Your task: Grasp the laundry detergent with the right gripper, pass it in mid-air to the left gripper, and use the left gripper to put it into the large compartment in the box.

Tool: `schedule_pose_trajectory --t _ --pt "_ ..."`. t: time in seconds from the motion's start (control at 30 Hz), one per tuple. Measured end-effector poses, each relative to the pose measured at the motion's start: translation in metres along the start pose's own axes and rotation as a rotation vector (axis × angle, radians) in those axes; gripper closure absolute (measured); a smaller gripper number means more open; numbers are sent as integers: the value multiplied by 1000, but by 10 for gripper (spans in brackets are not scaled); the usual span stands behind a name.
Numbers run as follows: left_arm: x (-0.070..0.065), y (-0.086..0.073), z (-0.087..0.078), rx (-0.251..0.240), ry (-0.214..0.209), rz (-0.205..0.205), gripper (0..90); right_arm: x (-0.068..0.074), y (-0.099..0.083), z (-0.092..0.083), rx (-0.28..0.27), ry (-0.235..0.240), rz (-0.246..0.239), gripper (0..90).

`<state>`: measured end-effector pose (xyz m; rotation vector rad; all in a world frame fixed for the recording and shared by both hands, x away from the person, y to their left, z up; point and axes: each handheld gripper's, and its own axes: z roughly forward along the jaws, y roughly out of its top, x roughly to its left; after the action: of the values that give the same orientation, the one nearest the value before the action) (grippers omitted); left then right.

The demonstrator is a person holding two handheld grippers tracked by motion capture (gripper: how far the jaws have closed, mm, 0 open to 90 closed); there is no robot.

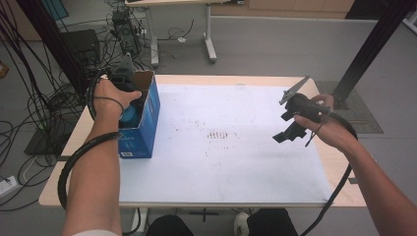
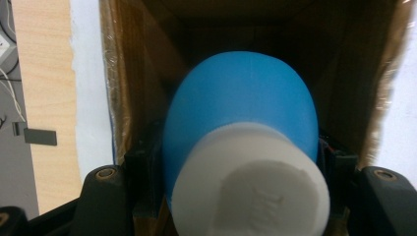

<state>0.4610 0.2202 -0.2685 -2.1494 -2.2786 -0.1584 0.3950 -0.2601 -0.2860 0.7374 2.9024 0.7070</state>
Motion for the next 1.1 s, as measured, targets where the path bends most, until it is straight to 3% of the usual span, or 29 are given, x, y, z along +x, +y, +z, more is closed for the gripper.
schedule_pose_trajectory --t 0.07,0.27,1.1 --pt "0 -1 2 -20 6 5 370 0 0 1 1 0 0 61" --pt "0 -1 3 -21 5 13 369 -1 1 4 4 0 6 62" --pt "3 1 4 -21 -3 -10 362 -2 -2 1 1 -14 12 62"
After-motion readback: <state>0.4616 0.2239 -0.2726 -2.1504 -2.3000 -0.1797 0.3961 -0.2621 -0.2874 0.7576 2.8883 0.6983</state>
